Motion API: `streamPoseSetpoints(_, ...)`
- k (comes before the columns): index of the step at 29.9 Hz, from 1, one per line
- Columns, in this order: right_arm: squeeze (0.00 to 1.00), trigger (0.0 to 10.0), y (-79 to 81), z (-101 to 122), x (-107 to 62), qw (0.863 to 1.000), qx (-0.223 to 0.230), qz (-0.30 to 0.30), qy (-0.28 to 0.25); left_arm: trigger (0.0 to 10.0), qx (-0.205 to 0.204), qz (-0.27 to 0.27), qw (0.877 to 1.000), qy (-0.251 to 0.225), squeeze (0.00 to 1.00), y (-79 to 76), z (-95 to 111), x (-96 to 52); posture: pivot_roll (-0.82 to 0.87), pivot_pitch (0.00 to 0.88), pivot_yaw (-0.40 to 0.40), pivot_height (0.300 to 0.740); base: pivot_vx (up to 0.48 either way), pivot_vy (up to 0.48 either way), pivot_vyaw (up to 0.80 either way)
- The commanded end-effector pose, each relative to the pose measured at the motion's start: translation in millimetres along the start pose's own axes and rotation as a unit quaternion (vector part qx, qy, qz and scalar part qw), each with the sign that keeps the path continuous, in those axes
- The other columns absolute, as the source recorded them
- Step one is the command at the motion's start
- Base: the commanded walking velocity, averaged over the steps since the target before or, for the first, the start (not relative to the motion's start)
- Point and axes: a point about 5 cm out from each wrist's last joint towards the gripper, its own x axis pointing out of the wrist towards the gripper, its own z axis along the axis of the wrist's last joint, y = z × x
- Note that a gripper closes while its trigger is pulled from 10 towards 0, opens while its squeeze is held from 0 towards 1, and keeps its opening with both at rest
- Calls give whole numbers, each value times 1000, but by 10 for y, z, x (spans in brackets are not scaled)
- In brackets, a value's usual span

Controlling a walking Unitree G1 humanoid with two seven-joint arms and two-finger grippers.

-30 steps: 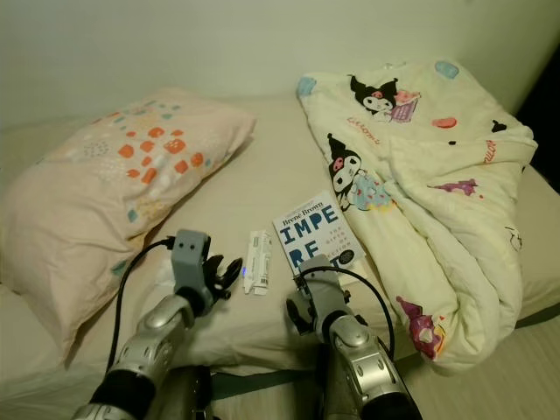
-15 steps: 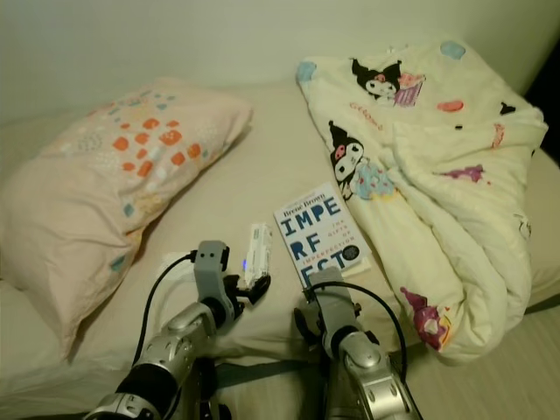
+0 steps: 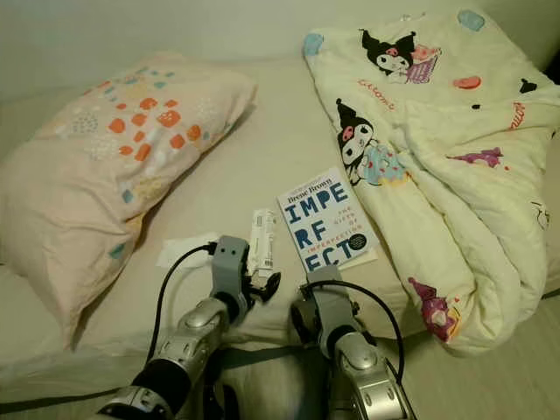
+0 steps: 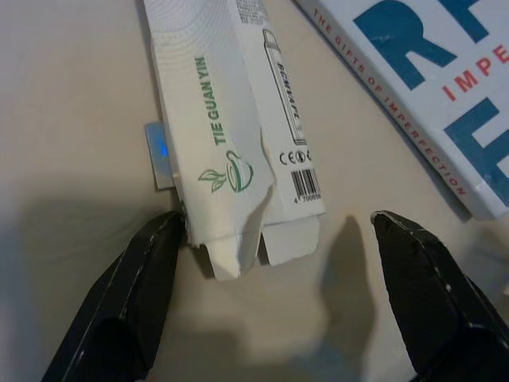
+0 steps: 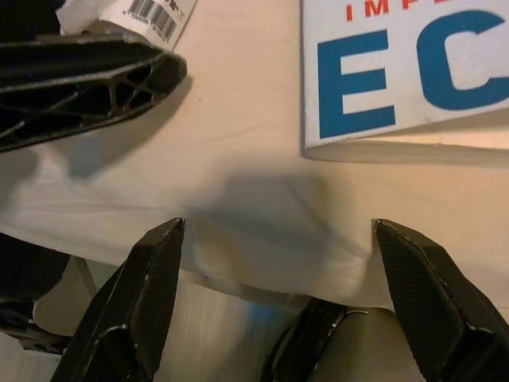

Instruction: Clean up the room

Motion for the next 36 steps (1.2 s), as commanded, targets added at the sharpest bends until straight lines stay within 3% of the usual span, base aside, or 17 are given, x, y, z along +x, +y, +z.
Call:
streamPoseSetpoints(1,0,10000,73,-74,-28,1000,8,4,15,10000,-3,13,1000,16,0,-11,-110,-29,-101,407,75,596,0,0,0)
streamPoseSetpoints(5,0,10000,93,-79,-37,1000,9,3,17,10000,0,25,1000,11,0,-13,-115,-34,-101,407,75,596,0,0,0)
streamPoseSetpoints(6,0,10000,102,-83,-39,1000,10,4,17,8863,1,31,999,11,0,-7,-124,-41,-101,407,75,596,0,0,0)
streamPoseSetpoints(7,0,10000,102,-83,-39,1000,10,4,17,8863,1,31,999,11,0,-7,-124,-41,-101,407,75,596,0,0,0)
streamPoseSetpoints(8,0,10000,121,-83,-43,1000,10,4,18,3020,-4,43,999,10,0,6,-142,-51,-100,410,75,596,0,0,0)
streamPoseSetpoints(9,0,10000,121,-83,-43,1000,10,4,18,3020,-4,43,999,10,0,6,-142,-51,-100,410,75,596,0,0,0)
streamPoseSetpoints(11,0,10000,132,-79,-45,1000,11,5,19,0,-6,54,998,8,0,18,-154,-58,-98,412,75,596,0,0,0)
streamPoseSetpoints(28,0,10000,142,-86,-37,1000,10,5,22,0,-7,71,997,7,0,48,-196,-82,-96,402,70,596,0,0,0)
streamPoseSetpoints(36,0,10000,114,-70,7,1000,7,5,20,0,-13,56,998,-16,0,124,-163,-123,-77,351,65,596,0,0,0)
